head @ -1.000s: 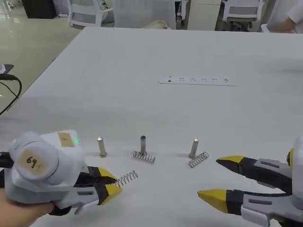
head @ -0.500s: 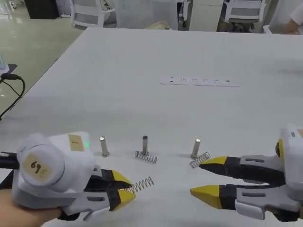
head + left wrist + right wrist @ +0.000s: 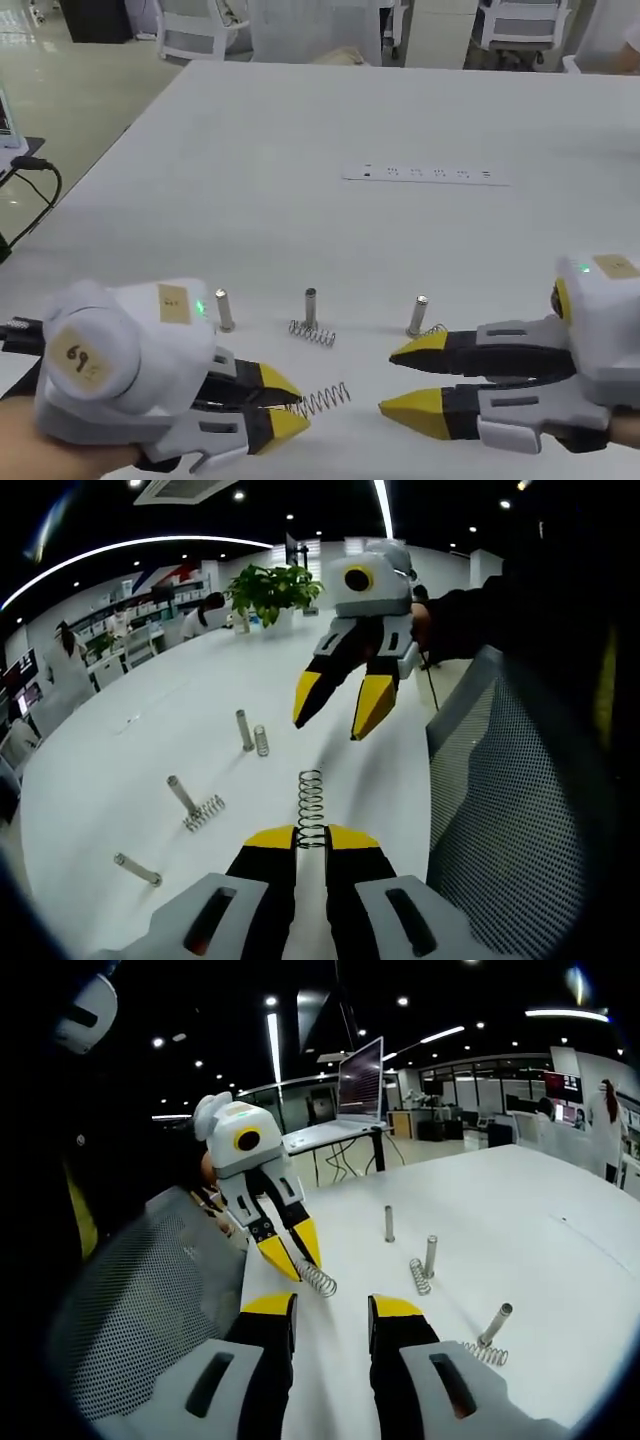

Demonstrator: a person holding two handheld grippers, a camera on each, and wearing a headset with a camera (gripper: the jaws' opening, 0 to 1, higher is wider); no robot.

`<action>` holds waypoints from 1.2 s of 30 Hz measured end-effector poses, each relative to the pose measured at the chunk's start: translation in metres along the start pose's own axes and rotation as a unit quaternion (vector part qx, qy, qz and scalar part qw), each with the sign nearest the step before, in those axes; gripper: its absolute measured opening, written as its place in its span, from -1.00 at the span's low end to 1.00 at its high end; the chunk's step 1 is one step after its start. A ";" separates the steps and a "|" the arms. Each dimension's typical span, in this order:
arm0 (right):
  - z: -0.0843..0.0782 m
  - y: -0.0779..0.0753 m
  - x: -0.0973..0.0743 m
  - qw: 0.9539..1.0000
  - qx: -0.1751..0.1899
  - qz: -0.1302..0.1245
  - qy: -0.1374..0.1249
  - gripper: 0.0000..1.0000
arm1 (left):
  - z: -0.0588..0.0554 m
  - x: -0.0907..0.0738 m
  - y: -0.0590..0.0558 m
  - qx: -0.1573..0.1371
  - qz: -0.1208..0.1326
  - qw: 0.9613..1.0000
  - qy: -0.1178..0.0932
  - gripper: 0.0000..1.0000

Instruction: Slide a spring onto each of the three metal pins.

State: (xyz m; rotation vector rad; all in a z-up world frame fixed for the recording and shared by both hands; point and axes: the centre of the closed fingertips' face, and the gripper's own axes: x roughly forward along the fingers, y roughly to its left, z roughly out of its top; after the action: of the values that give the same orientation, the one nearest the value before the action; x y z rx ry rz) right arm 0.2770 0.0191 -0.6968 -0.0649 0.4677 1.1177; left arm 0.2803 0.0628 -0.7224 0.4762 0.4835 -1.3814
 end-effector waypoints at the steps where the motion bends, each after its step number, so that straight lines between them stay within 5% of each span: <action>1: -0.001 0.002 0.002 1.000 0.000 0.007 0.002 -0.48 | 0.001 0.000 -0.001 0.001 -0.001 1.000 -0.001 -0.95; 13: 0.007 0.028 0.008 0.997 0.020 0.078 -0.017 -0.58 | 0.020 -0.003 -0.024 0.032 -0.035 0.998 -0.037 -0.95; 24: 0.006 0.038 0.011 0.994 0.030 0.103 -0.013 -0.70 | 0.035 -0.004 -0.031 0.038 -0.046 0.996 -0.066 -0.95; 36: 0.008 0.041 0.012 0.992 0.051 0.112 -0.014 -0.77 | 0.038 -0.004 -0.034 0.040 -0.048 0.996 -0.071 -0.95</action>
State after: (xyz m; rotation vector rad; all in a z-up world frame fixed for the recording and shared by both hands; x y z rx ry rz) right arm 0.2480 0.0498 -0.6867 0.0959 0.5152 1.3110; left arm 0.2477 0.0391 -0.6903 0.4213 0.3386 -1.5198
